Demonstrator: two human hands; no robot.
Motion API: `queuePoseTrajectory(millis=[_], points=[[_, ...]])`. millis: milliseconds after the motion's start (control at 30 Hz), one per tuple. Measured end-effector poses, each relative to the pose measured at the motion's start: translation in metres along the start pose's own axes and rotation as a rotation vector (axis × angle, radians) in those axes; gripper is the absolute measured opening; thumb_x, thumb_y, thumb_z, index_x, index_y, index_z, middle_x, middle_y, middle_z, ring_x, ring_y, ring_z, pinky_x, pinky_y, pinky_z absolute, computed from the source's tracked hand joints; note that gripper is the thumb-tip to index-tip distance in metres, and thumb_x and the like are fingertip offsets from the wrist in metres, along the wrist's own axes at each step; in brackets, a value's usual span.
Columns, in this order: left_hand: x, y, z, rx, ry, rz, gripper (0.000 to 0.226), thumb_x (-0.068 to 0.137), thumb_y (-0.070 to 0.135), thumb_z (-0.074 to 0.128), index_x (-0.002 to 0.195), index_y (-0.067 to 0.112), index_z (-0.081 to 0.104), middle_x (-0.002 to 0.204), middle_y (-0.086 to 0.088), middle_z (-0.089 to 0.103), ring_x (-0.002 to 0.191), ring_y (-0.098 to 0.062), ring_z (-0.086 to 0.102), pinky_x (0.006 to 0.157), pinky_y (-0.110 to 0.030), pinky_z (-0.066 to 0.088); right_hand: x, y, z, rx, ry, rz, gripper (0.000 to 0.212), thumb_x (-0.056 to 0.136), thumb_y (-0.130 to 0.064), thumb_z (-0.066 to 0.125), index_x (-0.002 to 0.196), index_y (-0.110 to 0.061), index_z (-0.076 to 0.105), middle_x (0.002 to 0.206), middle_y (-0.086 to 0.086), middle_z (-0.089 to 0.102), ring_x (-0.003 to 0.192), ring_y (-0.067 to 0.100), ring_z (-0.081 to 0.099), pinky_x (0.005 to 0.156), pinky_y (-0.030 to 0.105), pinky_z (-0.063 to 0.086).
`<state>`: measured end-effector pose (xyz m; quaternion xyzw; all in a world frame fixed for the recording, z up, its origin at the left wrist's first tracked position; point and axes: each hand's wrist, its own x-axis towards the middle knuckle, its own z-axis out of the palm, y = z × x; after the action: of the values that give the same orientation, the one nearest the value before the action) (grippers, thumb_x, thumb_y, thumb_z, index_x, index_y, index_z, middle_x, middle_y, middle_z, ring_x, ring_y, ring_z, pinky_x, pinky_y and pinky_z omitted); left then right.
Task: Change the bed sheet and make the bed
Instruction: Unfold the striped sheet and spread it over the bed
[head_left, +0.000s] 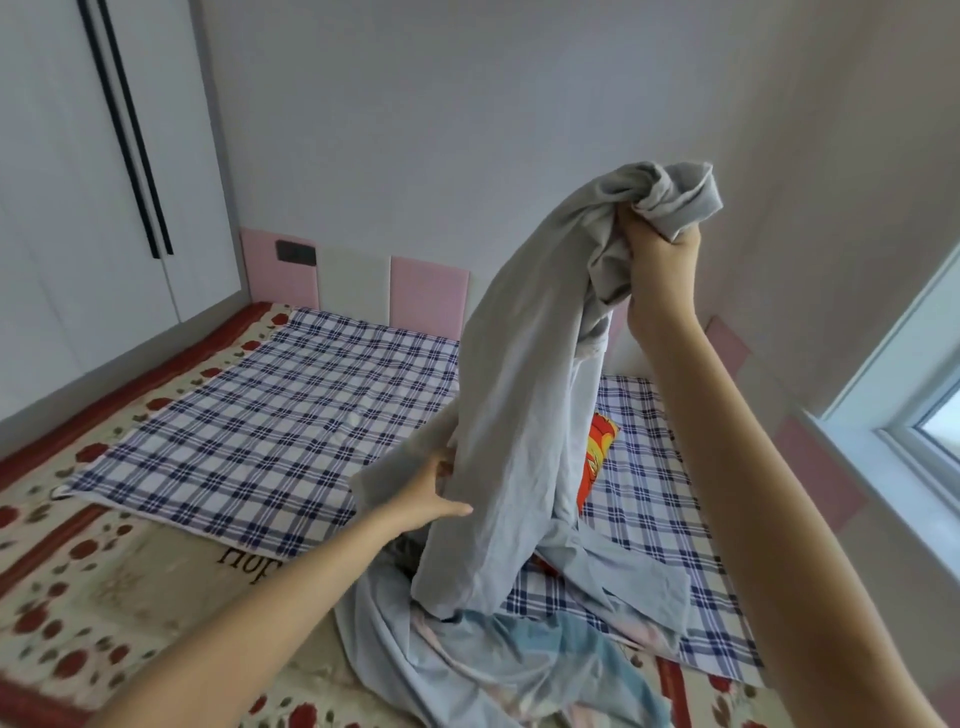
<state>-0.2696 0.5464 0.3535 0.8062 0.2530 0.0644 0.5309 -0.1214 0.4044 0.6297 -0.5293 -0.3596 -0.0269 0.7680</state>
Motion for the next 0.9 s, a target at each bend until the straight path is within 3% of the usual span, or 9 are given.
queuePoseTrajectory(millis=[133, 267, 400, 467, 533, 633, 767, 833, 900], points=[[0.008, -0.018, 0.022, -0.078, -0.005, -0.037, 0.074, 0.075, 0.030, 0.079, 0.136, 0.013, 0.040, 0.131, 0.000, 0.053, 0.124, -0.020, 0.050, 0.103, -0.040, 0.044, 0.002, 0.000, -0.014, -0.014, -0.008, 0.000, 0.011, 0.087, -0.002, 0.059, 0.089, -0.012, 0.063, 0.085, 0.004, 0.065, 0.083, 0.014, 0.064, 0.073, 0.025, 0.052], [0.010, -0.018, 0.008, 0.048, -0.015, -0.035, 0.049, 0.084, 0.024, 0.071, 0.124, 0.015, 0.044, 0.118, 0.007, 0.049, 0.113, -0.011, 0.048, 0.091, -0.024, 0.040, 0.008, 0.007, -0.043, -0.026, 0.053, 0.021, 0.011, 0.083, -0.008, 0.061, 0.093, -0.012, 0.063, 0.088, 0.004, 0.066, 0.086, 0.016, 0.064, 0.078, 0.029, 0.053], [0.010, -0.013, 0.017, 0.144, -0.323, -0.100, 0.044, 0.084, 0.043, 0.067, 0.118, 0.016, 0.060, 0.117, 0.006, 0.059, 0.115, -0.014, 0.054, 0.092, -0.024, 0.044, 0.010, 0.005, -0.049, -0.030, 0.115, 0.020, 0.011, 0.084, -0.004, 0.059, 0.090, -0.014, 0.059, 0.086, 0.002, 0.064, 0.082, 0.012, 0.063, 0.078, 0.027, 0.054], [0.006, -0.014, 0.045, 0.132, -0.349, -0.106, 0.055, 0.080, 0.042, 0.073, 0.122, 0.015, 0.052, 0.119, 0.005, 0.056, 0.113, -0.013, 0.053, 0.091, -0.022, 0.043, 0.013, 0.006, -0.050, -0.050, 0.150, 0.004, 0.015, 0.082, -0.004, 0.059, 0.094, -0.012, 0.057, 0.091, 0.004, 0.064, 0.084, 0.012, 0.063, 0.080, 0.027, 0.055], [0.001, -0.018, 0.070, 0.074, -0.285, -0.066, 0.062, 0.083, 0.036, 0.071, 0.132, 0.013, 0.039, 0.123, 0.006, 0.047, 0.116, -0.012, 0.047, 0.090, -0.020, 0.039, 0.018, 0.007, -0.055, -0.096, 0.158, -0.016, 0.020, 0.079, -0.007, 0.060, 0.098, -0.009, 0.056, 0.092, 0.004, 0.063, 0.084, 0.011, 0.062, 0.080, 0.027, 0.054], [0.002, -0.020, 0.078, -0.097, -0.217, -0.073, 0.037, 0.099, 0.022, 0.049, 0.133, 0.008, 0.045, 0.135, 0.000, 0.049, 0.123, -0.016, 0.047, 0.099, -0.024, 0.038, 0.025, 0.011, -0.068, -0.301, 0.119, -0.059, 0.028, 0.078, -0.012, 0.062, 0.104, -0.003, 0.057, 0.088, -0.003, 0.062, 0.077, 0.004, 0.061, 0.076, 0.024, 0.053], [-0.004, 0.042, 0.023, -0.377, 0.188, 0.018, 0.030, 0.098, 0.004, 0.037, 0.097, 0.019, 0.062, 0.095, -0.002, 0.066, 0.092, -0.018, 0.063, 0.083, -0.025, 0.051, 0.014, 0.018, -0.079, -0.819, 0.110, -0.096, 0.046, 0.076, 0.000, 0.047, 0.119, -0.017, 0.050, 0.110, 0.000, 0.039, 0.073, 0.014, 0.051, 0.070, 0.024, 0.041], [-0.006, 0.083, -0.015, -0.396, 0.354, 0.121, 0.036, 0.094, -0.003, 0.036, 0.086, 0.020, 0.062, 0.089, 0.000, 0.065, 0.090, -0.019, 0.062, 0.083, -0.028, 0.050, 0.003, 0.021, -0.079, -0.940, -0.031, -0.103, 0.065, 0.072, 0.003, 0.048, 0.129, -0.028, 0.047, 0.119, 0.003, 0.040, 0.084, 0.020, 0.051, 0.074, 0.025, 0.040], [-0.007, 0.122, -0.038, -0.356, 0.402, 0.241, 0.035, 0.092, -0.006, 0.036, 0.089, 0.018, 0.062, 0.093, -0.002, 0.064, 0.094, -0.017, 0.058, 0.090, -0.030, 0.045, -0.007, 0.021, -0.072, -0.970, -0.379, -0.045, 0.074, 0.072, 0.005, 0.058, 0.137, -0.028, 0.043, 0.115, -0.001, 0.051, 0.094, 0.023, 0.055, 0.078, 0.024, 0.040]])
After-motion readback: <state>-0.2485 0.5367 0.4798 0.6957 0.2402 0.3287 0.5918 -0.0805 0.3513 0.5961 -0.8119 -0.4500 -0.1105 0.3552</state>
